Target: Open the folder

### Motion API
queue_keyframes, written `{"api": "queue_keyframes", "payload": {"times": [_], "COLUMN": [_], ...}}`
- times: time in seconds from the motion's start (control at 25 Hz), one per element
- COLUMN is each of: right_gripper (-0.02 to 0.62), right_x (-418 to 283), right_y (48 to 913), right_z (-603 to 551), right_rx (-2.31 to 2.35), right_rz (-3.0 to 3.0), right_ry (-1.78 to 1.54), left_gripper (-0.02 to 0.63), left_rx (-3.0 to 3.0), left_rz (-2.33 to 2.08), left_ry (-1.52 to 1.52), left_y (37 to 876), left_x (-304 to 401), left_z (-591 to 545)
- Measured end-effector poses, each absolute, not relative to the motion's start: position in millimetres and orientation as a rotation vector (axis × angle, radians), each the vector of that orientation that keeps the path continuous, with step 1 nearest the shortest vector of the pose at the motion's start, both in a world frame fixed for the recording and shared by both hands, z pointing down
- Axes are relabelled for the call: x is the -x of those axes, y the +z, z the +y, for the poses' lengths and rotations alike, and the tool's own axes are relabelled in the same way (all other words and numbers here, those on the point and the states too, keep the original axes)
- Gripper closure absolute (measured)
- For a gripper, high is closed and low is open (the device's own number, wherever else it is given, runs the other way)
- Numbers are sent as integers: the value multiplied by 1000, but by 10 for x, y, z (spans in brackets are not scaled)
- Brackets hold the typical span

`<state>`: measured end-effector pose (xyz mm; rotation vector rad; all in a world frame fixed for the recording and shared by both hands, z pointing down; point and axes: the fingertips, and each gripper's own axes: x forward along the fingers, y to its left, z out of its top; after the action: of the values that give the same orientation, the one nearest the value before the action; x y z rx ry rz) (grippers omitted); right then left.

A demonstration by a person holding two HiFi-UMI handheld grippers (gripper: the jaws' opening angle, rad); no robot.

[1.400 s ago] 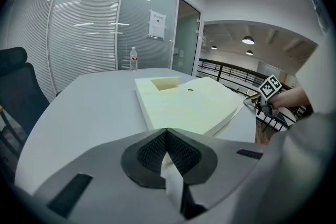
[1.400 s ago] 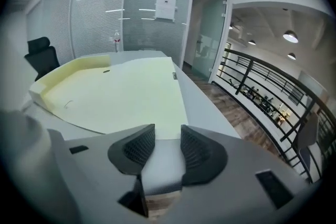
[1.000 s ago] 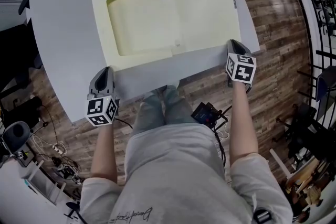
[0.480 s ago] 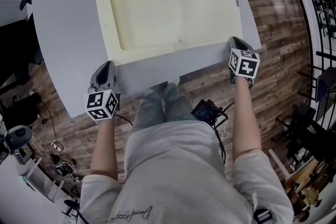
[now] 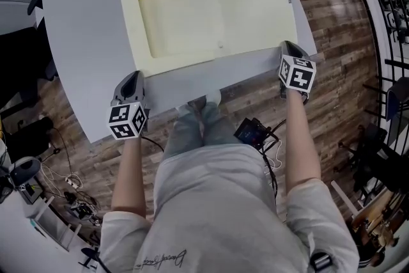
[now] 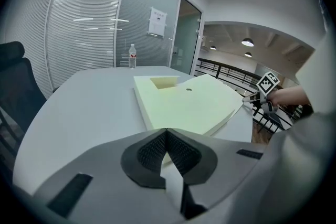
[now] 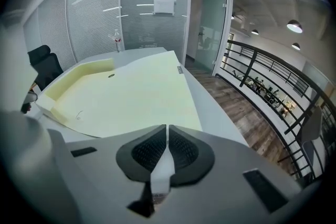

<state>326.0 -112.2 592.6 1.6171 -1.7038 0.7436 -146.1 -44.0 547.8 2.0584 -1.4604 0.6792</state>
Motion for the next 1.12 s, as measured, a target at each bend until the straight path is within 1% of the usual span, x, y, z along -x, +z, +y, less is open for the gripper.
{"api": "queue_keyframes", "payload": {"times": [0.12,0.48,0.84,1.12], "right_gripper": [561,563,563,563], "right_x": [-3263,-3164,-2846,-2526], "right_y": [5833,5408,5010,4653], "right_z": [-1130,-1184,-1279,-1310], "right_rx": [-1631,-1700,-1702,-1622], "right_rz": [-1712,-1763,-1839,-1991], "right_ry": [715,648,547,492], "left_gripper": [597,598,598,598], "left_rx": [-2074,-2143,-2209,-2324], "left_rz": [-1452,-1431,-1395,-1327], "left_ry": [704,578,448,436], "left_y": [5480,5272,4892,4624], "left_x": [1446,1396,1346,1147], "left_z": [-477,-482,-468,-416]}}
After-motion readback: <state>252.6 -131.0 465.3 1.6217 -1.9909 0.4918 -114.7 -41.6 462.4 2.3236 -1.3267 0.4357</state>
